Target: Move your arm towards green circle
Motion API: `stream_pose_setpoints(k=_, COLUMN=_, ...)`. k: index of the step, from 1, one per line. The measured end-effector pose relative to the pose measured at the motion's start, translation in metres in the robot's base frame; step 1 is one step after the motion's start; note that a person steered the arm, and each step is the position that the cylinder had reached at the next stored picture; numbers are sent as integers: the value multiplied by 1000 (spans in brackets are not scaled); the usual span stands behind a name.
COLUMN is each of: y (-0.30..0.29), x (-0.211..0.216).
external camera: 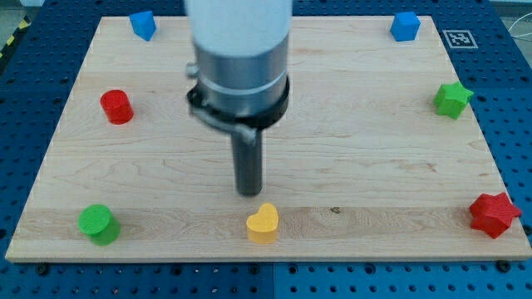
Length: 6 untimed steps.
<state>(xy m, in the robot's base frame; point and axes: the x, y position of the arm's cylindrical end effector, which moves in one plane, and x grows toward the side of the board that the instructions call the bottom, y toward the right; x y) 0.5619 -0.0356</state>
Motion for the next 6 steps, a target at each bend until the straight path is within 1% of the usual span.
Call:
stream_pose_setpoints(k=1, y=-11, x=53)
stream_pose_setpoints(k=3, y=-30, x=57)
stream_pose_setpoints(k=4, y=-57, x=56)
stream_pose_setpoints(k=6, y=-220, x=55)
